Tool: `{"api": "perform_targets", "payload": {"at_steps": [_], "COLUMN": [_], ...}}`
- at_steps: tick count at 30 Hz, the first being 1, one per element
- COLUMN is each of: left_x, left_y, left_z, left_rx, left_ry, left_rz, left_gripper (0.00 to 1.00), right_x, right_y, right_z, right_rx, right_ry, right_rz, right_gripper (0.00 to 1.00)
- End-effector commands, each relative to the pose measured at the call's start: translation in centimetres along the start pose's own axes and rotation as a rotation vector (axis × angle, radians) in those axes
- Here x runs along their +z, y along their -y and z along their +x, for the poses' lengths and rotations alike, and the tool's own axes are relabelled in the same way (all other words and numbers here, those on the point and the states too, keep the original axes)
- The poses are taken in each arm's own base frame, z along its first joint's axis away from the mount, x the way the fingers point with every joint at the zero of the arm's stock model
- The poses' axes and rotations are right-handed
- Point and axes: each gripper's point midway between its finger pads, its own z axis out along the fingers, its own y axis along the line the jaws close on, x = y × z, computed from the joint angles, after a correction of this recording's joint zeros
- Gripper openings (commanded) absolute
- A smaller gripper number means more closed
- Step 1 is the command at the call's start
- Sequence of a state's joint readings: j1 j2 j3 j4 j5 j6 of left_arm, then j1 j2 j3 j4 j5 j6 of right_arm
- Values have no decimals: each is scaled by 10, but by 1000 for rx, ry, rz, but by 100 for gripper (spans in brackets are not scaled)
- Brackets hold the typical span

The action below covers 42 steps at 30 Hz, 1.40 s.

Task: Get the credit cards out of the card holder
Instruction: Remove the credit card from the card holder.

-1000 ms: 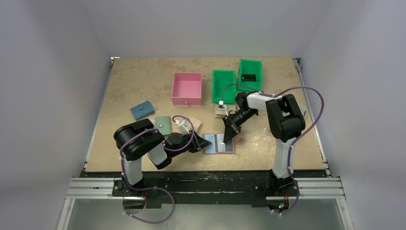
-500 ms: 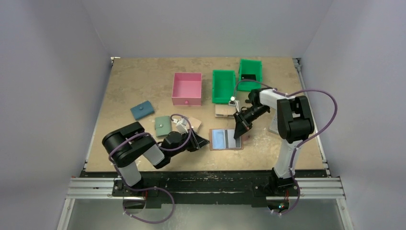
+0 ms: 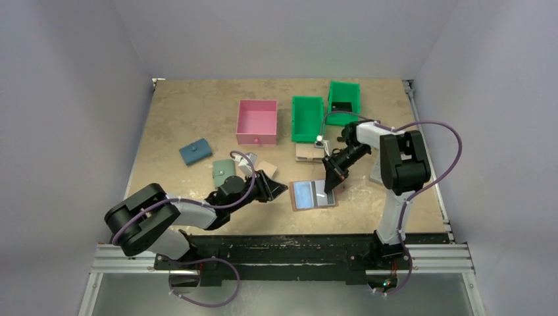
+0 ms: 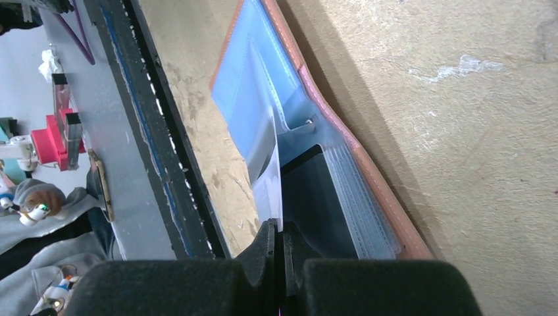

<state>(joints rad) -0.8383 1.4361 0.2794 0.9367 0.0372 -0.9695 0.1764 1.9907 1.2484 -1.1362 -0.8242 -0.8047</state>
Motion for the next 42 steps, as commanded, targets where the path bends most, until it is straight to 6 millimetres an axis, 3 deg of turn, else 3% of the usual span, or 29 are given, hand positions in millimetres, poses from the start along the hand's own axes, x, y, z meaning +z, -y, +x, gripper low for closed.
{"api": "perform_targets", "payload": {"at_steps": [1,9,17,20,24,29,33,36,42], "left_x": [7,29,47,54,55,43,39,37,31], "left_y": [17,32,22,12,-13,-38,-35,-19,9], "left_z": [-1,23,48,59,76,89,87,76,45], "left_rx": [50,33,-23,-43,-75,-104,-111,-107,-5], "left_ry": [-3,-46,-102,-130,-177,-193,-176,-146,-85], "left_rz": [57,118,117,81,-1,-69,-38,34,67], "left_gripper": [29,30,28,21,4,0,0,1,14], "right_x": [2,21,32,31,27,5,-11,-21,-49], "right_y": [6,-10,-18,-18,-12,0,-2,-9,-31], "right_z": [9,1,-9,-9,-9,-15,-22,-30,-53], "right_rx": [-18,-61,-73,-76,-75,-75,-102,-144,-258], "right_ry": [-62,-103,-101,-101,-115,-109,-102,-86,-29], "right_rz": [57,13,-27,-21,15,76,102,110,126], "right_gripper": [0,0,0,0,0,0,0,0,0]}}
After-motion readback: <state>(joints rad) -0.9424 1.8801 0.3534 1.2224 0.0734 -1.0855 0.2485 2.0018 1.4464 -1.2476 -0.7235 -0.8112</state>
